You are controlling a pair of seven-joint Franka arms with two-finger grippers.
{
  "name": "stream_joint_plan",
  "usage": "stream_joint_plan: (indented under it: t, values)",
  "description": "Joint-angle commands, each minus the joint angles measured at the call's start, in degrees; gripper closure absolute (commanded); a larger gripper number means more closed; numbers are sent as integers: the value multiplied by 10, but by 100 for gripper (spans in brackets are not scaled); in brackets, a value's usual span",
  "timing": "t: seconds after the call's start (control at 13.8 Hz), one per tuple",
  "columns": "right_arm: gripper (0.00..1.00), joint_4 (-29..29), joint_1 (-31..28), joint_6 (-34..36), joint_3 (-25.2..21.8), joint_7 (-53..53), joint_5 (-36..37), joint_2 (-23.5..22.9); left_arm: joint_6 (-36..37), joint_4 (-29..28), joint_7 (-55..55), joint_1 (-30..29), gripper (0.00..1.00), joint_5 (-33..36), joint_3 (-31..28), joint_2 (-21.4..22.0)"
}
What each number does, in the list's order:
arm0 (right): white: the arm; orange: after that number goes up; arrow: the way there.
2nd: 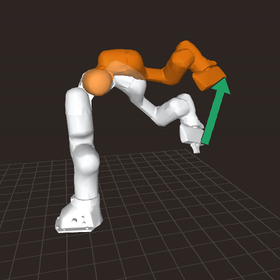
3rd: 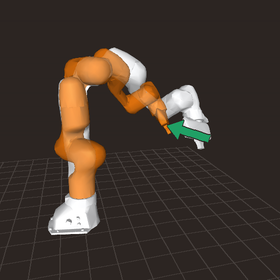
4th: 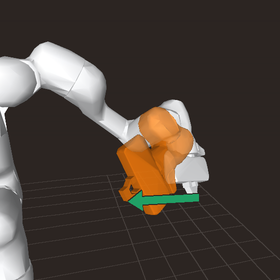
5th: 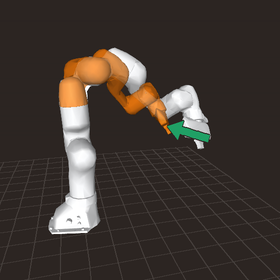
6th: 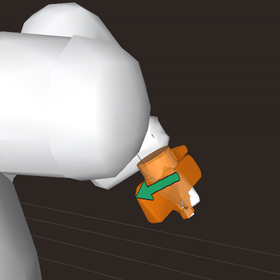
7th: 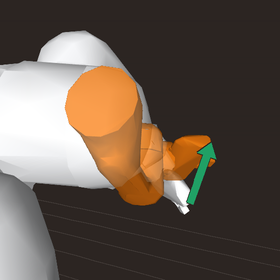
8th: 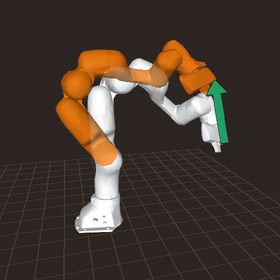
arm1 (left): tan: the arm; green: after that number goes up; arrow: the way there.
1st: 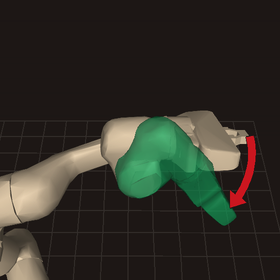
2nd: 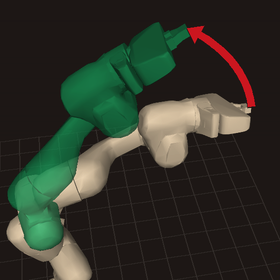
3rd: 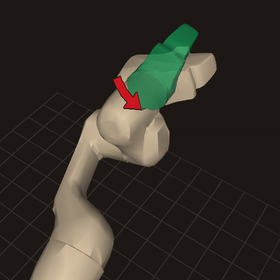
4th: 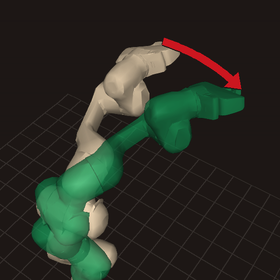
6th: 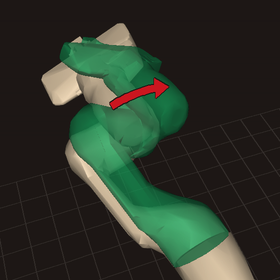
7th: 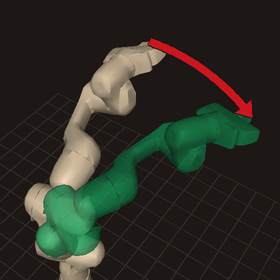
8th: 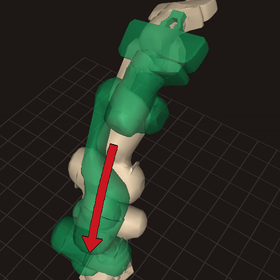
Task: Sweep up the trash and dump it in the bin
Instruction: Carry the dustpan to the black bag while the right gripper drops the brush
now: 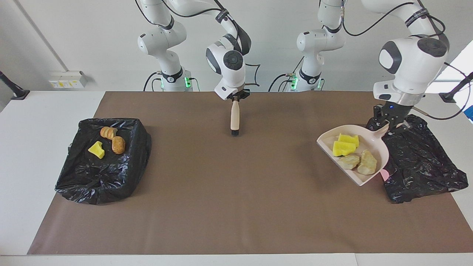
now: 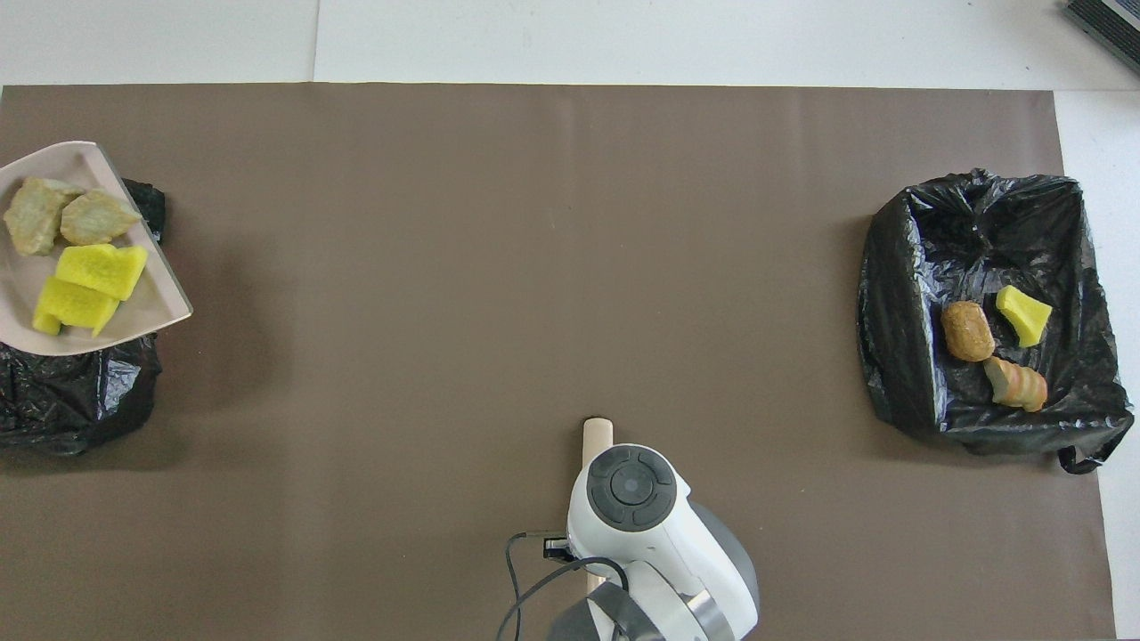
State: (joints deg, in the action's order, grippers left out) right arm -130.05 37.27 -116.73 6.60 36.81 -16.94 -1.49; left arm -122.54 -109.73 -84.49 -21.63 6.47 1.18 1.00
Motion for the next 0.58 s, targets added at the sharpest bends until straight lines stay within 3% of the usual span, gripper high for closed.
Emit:
stream_joint_plan:
  t: [0.0, 0.07, 0.29, 0.51]
  values:
    - [24, -8, 2, -13, -1, 3, -9, 1, -26, 54, -74, -42, 100, 14, 3, -36]
    - [0, -5, 1, -10, -1, 2, -1, 0, -30, 61, -78, -48, 100, 52, 1, -40]
    - [0, 25, -14, -9, -5, -25, 3, 0, -62, 66, -71, -56, 100, 143, -8, -57]
    - [0, 57, -59, -10, -6, -31, 65, 0, -77, 66, -70, -56, 100, 263, -10, -57]
